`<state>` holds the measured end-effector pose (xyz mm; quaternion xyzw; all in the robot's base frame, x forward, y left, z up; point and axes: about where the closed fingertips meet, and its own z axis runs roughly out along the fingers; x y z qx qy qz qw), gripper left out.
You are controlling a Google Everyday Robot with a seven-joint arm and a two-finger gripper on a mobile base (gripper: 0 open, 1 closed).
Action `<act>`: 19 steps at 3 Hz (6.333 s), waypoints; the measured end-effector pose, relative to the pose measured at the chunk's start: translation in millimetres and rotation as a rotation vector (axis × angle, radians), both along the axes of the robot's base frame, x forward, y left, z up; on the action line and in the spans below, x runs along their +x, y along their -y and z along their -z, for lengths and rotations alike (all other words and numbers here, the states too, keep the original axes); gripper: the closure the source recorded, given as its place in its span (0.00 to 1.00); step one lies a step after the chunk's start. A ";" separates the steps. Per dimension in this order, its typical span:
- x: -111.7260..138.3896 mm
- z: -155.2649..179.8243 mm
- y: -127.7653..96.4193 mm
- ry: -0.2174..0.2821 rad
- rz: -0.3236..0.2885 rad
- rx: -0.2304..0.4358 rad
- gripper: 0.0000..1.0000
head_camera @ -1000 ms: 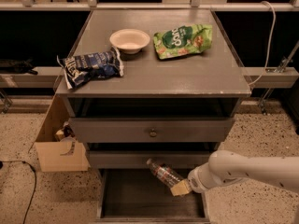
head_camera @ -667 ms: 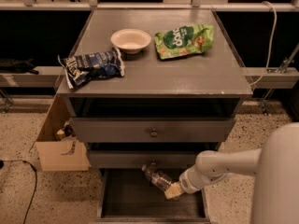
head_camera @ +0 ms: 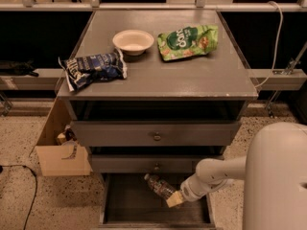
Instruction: Place water bottle into bottom drawer
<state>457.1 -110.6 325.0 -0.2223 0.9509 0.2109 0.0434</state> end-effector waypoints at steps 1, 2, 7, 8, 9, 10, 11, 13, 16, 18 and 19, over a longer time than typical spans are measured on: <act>0.5 14.1 -6.6 -0.021 -0.014 -0.014 1.00; 11.9 37.1 -14.0 -0.022 -0.037 -0.043 1.00; 32.1 103.3 -18.3 -0.106 -0.089 -0.148 1.00; 15.6 114.2 -6.6 -0.173 -0.072 -0.189 1.00; 15.1 114.5 -5.9 -0.175 -0.071 -0.190 1.00; 16.7 115.6 -11.3 -0.147 -0.069 -0.205 1.00; 8.1 126.1 -19.5 -0.103 -0.052 -0.205 1.00; -9.4 133.0 -23.9 0.006 -0.011 -0.139 1.00; 0.1 171.3 -37.4 -0.009 -0.071 -0.189 1.00; 0.1 171.4 -37.4 -0.009 -0.071 -0.189 0.81; 0.1 171.4 -37.4 -0.009 -0.071 -0.189 0.59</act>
Offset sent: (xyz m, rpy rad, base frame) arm 0.0369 0.0269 -0.0760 -0.0938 0.0120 0.0780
